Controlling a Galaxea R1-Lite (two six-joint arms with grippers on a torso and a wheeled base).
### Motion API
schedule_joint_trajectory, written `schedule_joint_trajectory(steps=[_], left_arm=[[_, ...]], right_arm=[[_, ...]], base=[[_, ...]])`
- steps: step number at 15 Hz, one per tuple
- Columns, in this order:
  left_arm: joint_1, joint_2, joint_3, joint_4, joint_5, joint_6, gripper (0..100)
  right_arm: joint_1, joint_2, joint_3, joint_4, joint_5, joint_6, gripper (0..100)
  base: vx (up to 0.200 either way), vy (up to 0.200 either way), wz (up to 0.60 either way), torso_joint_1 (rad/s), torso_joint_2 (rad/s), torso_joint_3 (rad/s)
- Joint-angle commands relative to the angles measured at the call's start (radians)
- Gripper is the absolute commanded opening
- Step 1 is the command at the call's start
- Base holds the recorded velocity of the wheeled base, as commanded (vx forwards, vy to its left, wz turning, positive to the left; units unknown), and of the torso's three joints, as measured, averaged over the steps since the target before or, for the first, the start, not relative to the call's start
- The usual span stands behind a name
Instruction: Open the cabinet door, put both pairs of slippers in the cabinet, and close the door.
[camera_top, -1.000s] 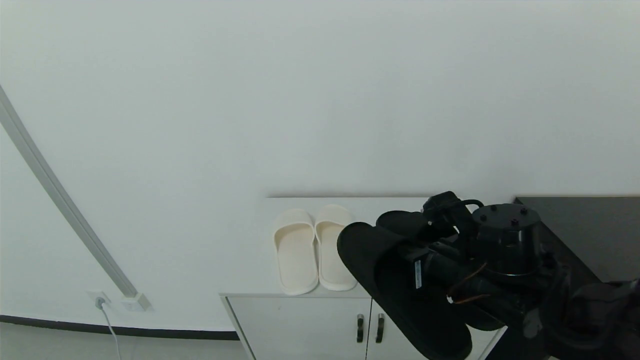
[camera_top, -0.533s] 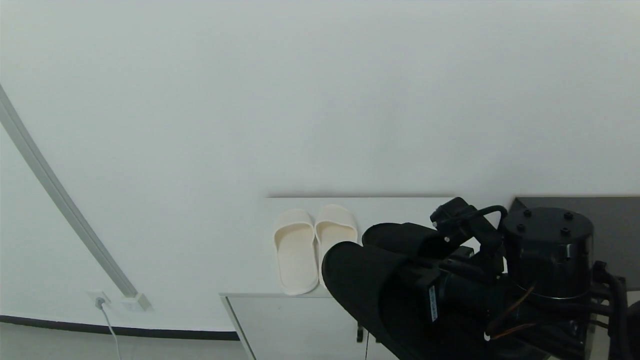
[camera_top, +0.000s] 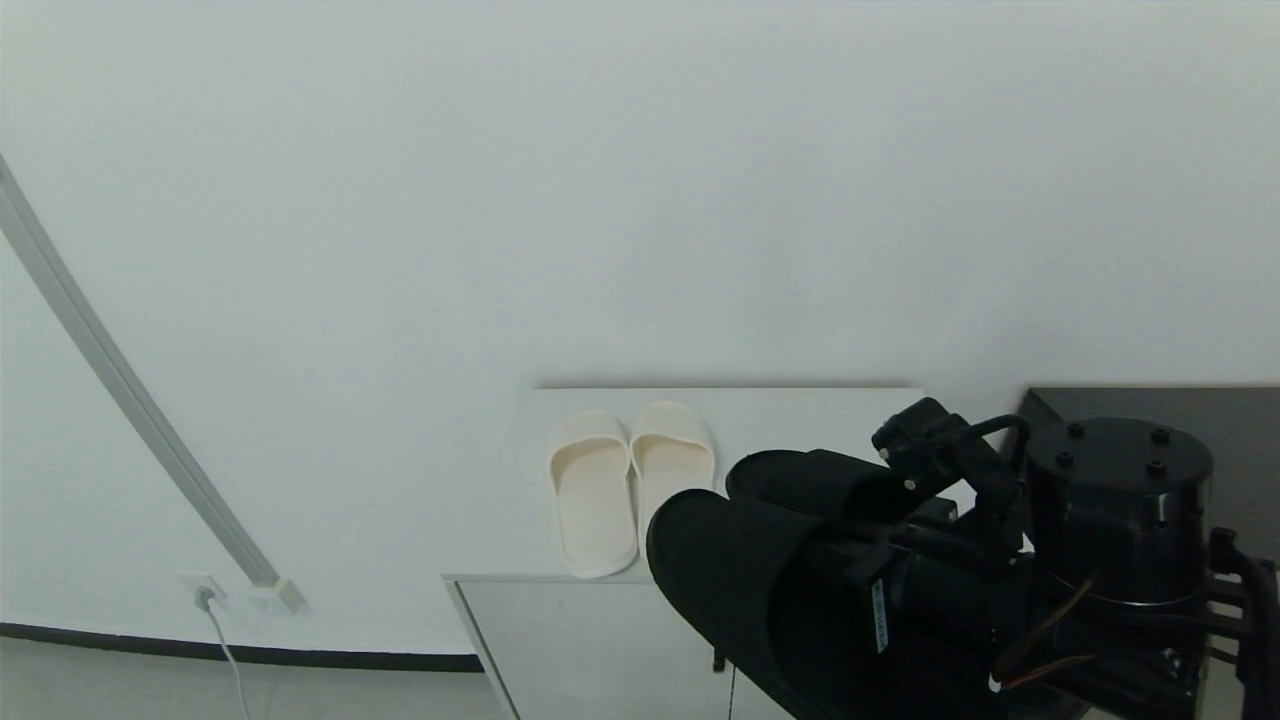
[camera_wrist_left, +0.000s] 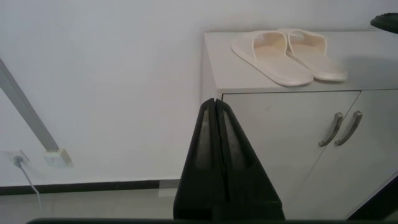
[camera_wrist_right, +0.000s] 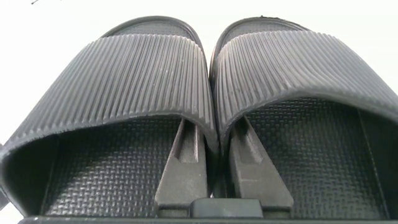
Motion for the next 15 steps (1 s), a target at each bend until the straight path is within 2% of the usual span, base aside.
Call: schedule_joint_trajectory(steps=[1, 7, 15], left_arm=[[0.000, 0.000, 0.000, -0.001, 0.000, 0.000, 0], [0.000, 0.000, 0.000, -0.001, -0.001, 0.000, 0], [0.000, 0.000, 0.000, -0.001, 0.000, 0.000, 0]], right_arm=[[0.001, 0.003, 0.004, -0.001, 0.002, -0.001, 0], [-0.006, 0.003, 0.007, -0.004, -0.001, -0.001, 0], [-0.010, 0.002, 0.019, -0.004, -0.001, -0.007, 0]], base=[[-0.200, 0.000, 0.00, 0.002, 0.00, -0.002], [-0.200, 0.000, 0.00, -0.004, 0.00, 0.005], [0.000, 0.000, 0.00, 0.000, 0.00, 0.000]])
